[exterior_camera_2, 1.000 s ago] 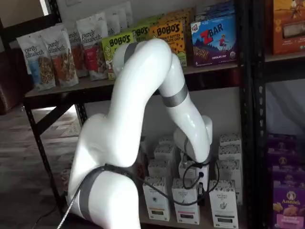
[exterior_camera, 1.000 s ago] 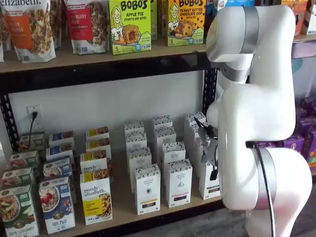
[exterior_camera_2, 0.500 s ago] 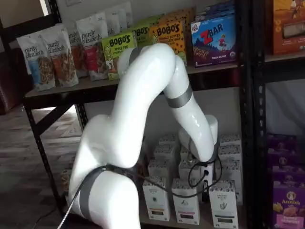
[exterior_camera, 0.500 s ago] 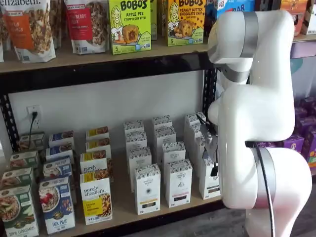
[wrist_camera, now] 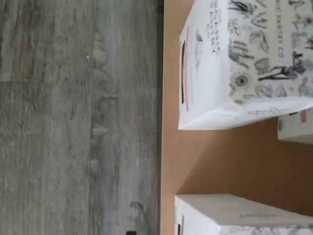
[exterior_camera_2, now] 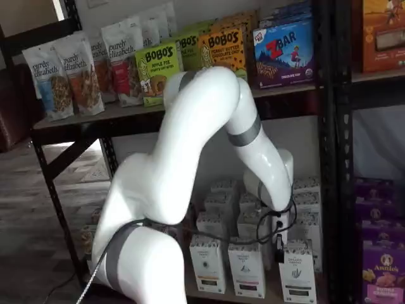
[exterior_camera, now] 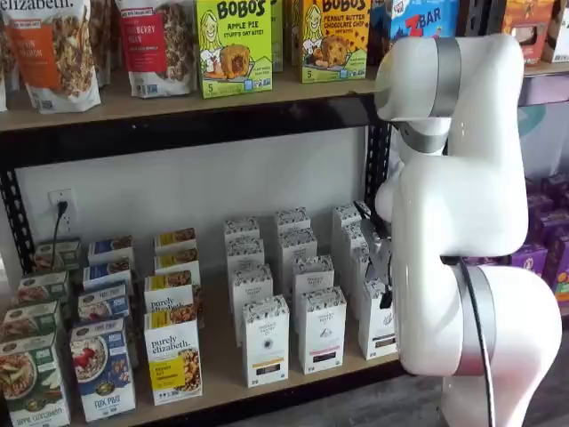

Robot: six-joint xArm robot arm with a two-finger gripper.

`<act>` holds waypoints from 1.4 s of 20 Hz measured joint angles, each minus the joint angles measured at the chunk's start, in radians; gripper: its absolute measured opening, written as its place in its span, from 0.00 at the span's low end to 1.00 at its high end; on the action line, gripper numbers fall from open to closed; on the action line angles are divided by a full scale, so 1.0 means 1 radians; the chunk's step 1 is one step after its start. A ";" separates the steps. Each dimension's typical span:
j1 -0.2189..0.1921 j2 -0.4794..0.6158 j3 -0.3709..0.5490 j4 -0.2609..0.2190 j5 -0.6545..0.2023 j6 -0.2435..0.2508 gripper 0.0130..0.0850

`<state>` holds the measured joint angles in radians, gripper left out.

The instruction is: Pick up the white box with a green strip in the middle, on the bottom shelf, the sixth box from the left

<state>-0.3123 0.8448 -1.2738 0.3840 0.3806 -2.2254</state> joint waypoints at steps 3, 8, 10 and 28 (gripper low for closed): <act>-0.004 0.034 -0.064 -0.033 0.030 0.030 1.00; -0.009 0.073 -0.127 -0.167 0.041 0.147 1.00; -0.012 0.084 -0.141 -0.235 0.041 0.204 1.00; -0.011 0.202 -0.296 -0.532 0.092 0.467 1.00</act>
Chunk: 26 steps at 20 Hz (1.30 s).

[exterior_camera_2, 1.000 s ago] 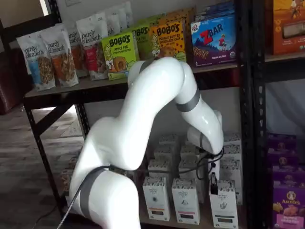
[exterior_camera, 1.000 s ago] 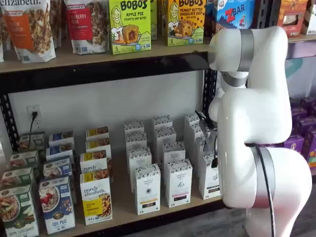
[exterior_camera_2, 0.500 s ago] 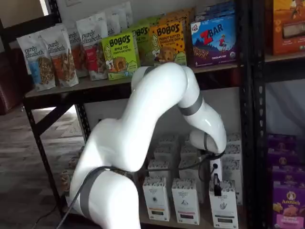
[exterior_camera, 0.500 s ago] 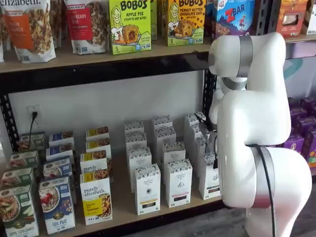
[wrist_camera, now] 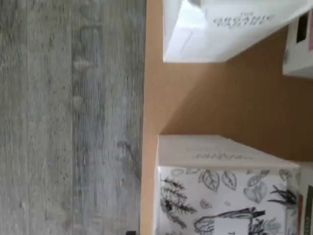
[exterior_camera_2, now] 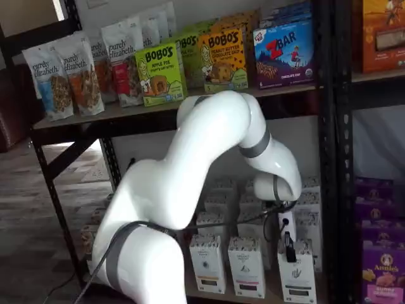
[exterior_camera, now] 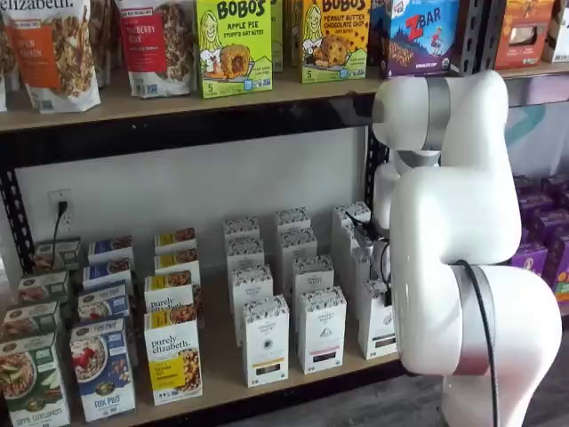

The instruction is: Pick up the white box with a green strip in the middle, on the bottom shelf, the sixth box from the left

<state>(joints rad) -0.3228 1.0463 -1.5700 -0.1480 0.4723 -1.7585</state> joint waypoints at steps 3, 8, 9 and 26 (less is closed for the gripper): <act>0.005 0.018 -0.023 -0.072 0.015 0.068 1.00; 0.015 0.040 -0.050 -0.122 0.040 0.121 1.00; 0.017 0.044 -0.056 -0.130 0.049 0.129 1.00; 0.038 0.076 -0.068 -0.103 0.026 0.129 0.83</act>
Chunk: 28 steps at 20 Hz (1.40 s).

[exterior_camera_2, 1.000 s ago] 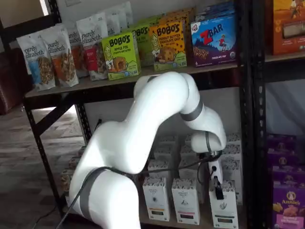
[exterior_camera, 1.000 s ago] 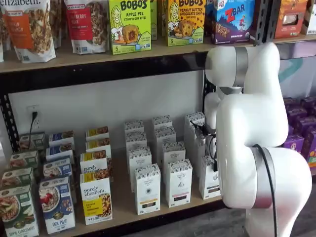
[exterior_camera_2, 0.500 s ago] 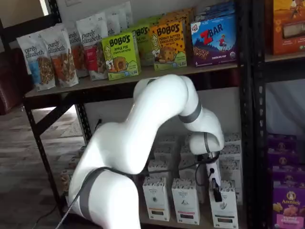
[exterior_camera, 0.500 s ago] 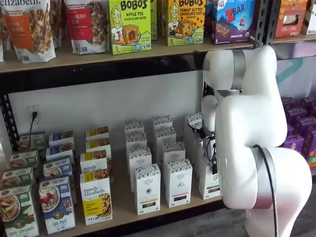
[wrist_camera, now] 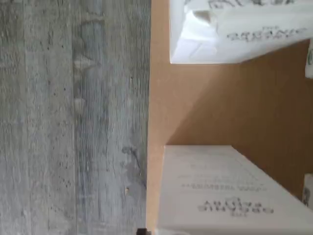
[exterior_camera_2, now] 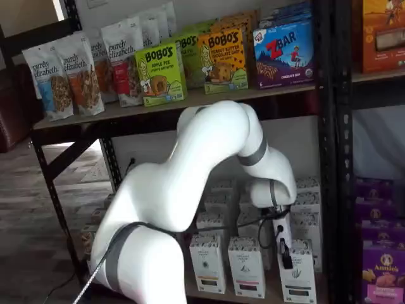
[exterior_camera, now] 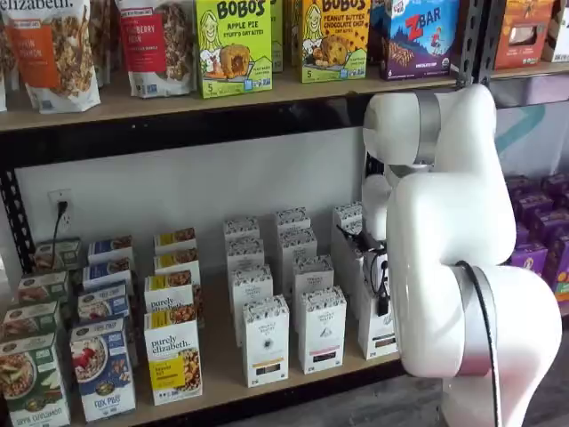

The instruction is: Pick up the white box with a green strip in the middle, on the bottom shelf, the sixth box from the left

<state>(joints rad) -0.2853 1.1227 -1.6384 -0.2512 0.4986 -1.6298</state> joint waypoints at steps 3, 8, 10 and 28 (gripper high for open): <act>0.005 0.005 -0.003 -0.005 -0.006 0.010 0.83; 0.007 0.004 0.002 0.009 -0.018 0.000 0.67; 0.007 0.002 -0.001 0.012 -0.003 -0.003 0.61; 0.003 -0.047 0.050 -0.033 0.013 0.033 0.44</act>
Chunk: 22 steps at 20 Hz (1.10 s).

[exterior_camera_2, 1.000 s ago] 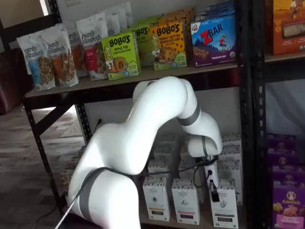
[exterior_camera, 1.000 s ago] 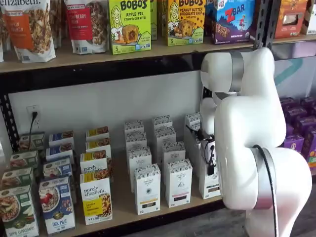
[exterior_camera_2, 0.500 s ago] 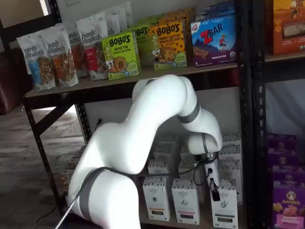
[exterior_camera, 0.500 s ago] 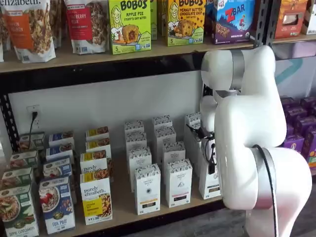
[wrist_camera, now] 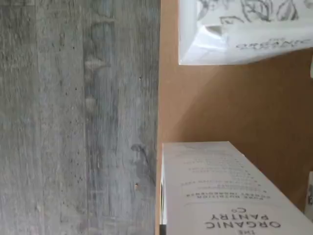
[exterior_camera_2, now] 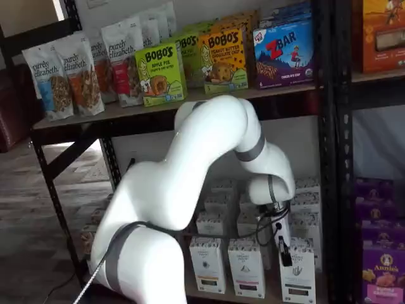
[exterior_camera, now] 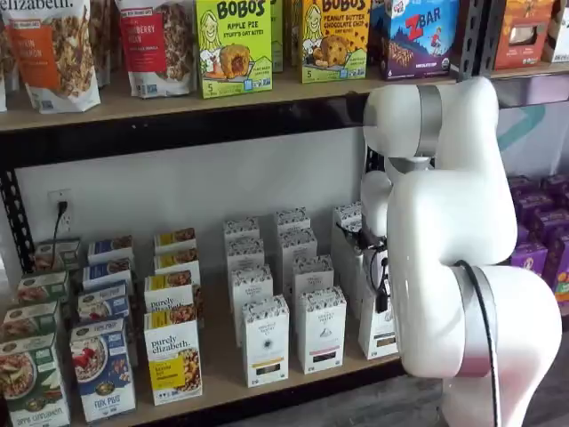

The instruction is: Pick up the white box with a green strip in the middle, on the bottom shelf, the sixth box from the left

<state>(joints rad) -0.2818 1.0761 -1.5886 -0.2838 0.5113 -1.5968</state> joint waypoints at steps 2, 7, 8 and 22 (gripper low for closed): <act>0.000 -0.008 0.012 -0.008 0.002 0.008 0.44; 0.001 -0.044 0.080 -0.035 -0.035 0.036 0.44; 0.001 -0.052 0.097 -0.041 -0.048 0.043 0.44; 0.028 -0.213 0.356 -0.126 -0.151 0.160 0.44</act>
<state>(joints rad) -0.2541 0.8631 -1.2329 -0.4100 0.3605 -1.4365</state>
